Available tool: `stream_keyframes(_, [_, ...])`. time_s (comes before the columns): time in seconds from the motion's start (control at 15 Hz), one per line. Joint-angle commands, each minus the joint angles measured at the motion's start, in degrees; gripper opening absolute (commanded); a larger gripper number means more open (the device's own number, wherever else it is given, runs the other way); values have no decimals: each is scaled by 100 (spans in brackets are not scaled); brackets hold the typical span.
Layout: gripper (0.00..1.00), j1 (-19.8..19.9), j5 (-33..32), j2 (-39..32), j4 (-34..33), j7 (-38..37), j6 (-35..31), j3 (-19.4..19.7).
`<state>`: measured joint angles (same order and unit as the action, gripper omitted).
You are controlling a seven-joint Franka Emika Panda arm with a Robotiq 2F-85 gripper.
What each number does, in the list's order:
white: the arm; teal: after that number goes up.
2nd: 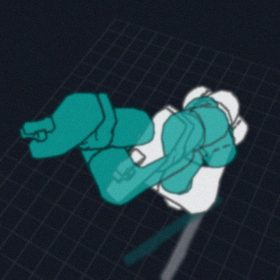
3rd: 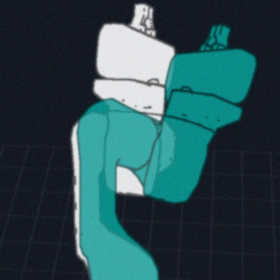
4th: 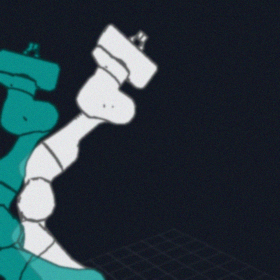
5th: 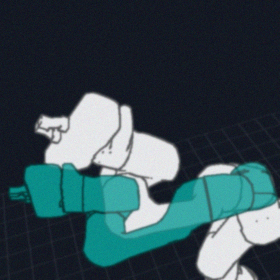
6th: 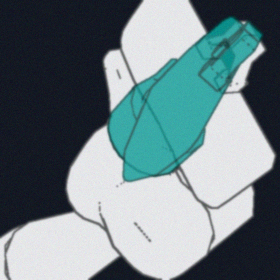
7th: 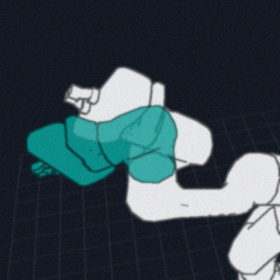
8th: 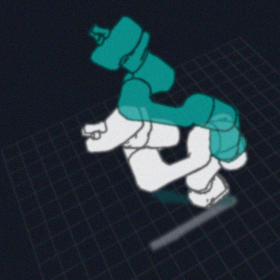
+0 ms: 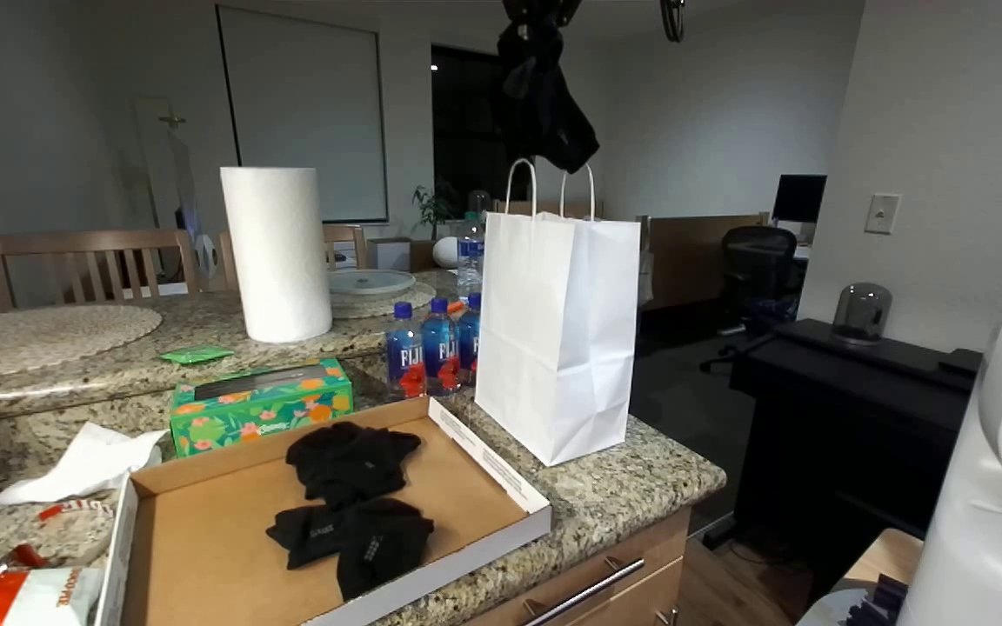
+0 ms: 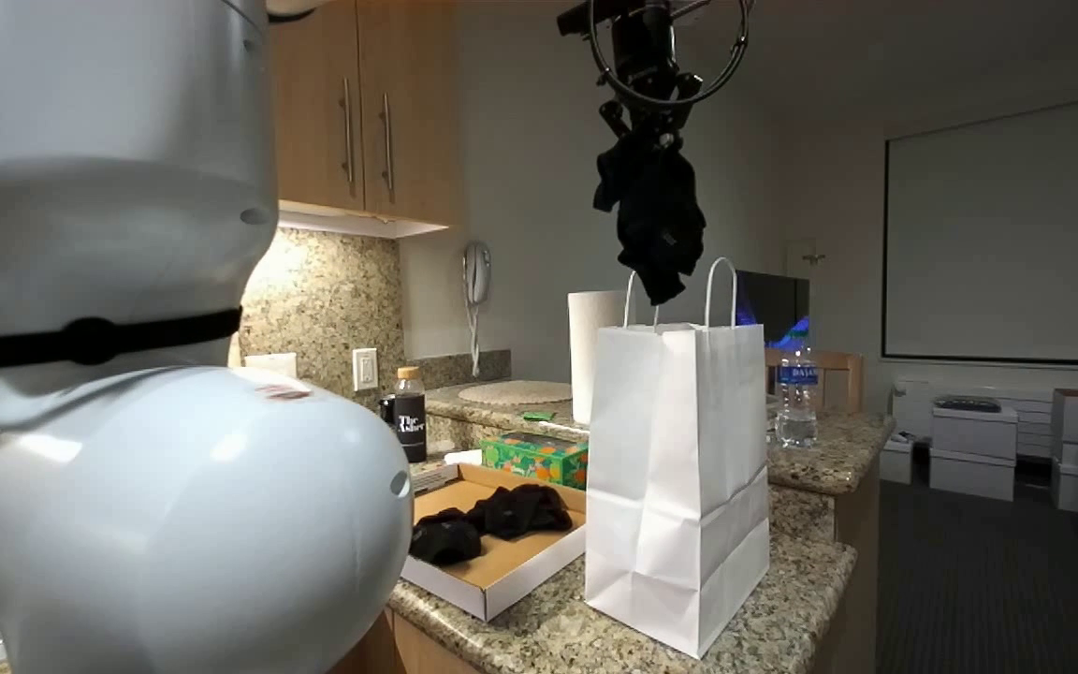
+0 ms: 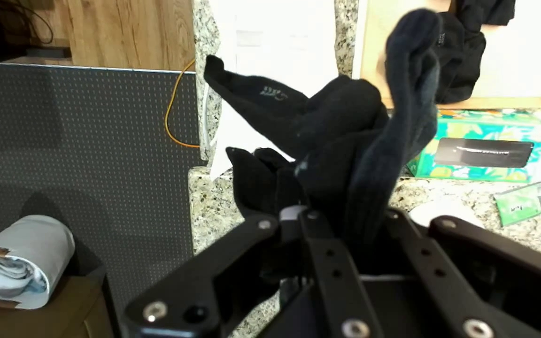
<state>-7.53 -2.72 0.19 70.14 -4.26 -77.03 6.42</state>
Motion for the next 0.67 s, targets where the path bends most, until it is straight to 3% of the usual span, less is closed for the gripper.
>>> stream_keyframes(0.0, [11, 73, 5, -72, 204, 154, 10, 82])
stream_keyframes(0.4, [11, 300, 527, -221, 316, 151, 132, 407])
stream_keyframes(0.6, [11, 436, 1181, -238, 316, 136, 298, 564])
